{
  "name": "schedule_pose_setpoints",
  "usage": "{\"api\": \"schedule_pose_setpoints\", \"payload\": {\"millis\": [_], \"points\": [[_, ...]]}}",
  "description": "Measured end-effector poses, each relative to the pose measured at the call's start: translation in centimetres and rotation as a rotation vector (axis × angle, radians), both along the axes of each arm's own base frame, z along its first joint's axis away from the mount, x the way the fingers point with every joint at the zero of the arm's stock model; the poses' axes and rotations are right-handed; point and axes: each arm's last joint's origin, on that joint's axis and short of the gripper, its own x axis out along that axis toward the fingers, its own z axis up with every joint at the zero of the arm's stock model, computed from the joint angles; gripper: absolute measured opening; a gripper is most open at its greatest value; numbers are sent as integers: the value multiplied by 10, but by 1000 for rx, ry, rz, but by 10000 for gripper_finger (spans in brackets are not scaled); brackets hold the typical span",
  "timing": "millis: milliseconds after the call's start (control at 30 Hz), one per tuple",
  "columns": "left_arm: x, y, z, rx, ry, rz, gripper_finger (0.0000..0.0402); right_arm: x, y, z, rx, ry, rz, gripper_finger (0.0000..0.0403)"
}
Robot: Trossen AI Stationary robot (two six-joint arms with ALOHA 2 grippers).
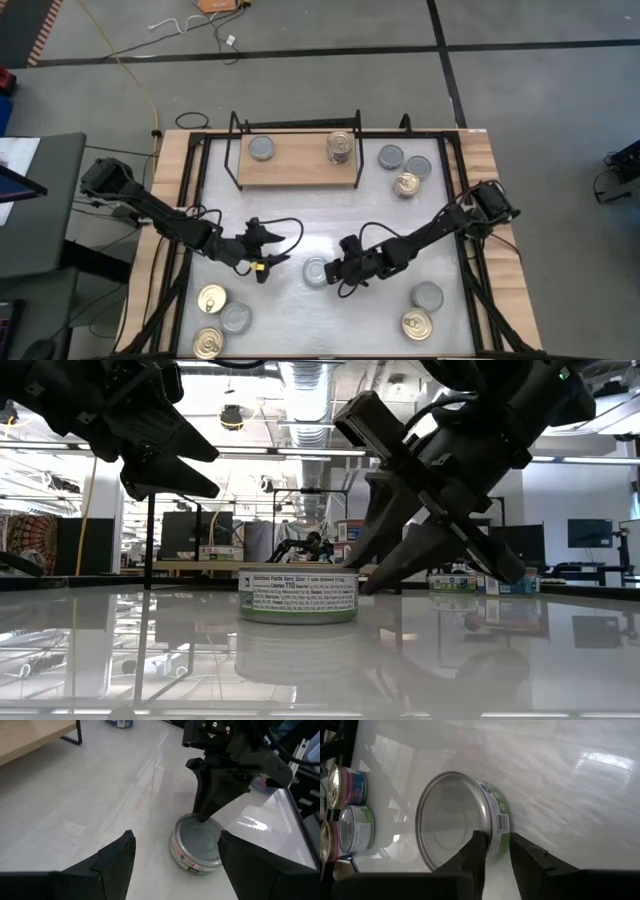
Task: Stack canned seafood by type on shelf
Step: Stack the green tuna can on top of the green tuna can on the shelf
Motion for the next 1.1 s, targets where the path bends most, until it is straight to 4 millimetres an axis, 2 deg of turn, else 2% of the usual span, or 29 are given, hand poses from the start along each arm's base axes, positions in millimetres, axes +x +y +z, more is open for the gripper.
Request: {"api": "schedule_pose_setpoints", "payload": {"millis": [233, 400, 700, 900, 1100], "points": [[-1, 0, -2, -169, 1, 48, 269, 0, 0, 1, -4, -6, 4, 58], [-1, -1, -2, -198, 0, 50, 269, 1, -2, 1, -10, -6, 2, 38], [-1, -1, -2, -325, -18, 101, 269, 1, -2, 1, -9, -5, -2, 23], [-3, -3, -5, -609, -27, 206, 269, 1, -2, 1, -6, -5, -5, 23], [-8, -16, -11, -773, -2, 249, 269, 1, -2, 1, -6, -5, -5, 23]]}}
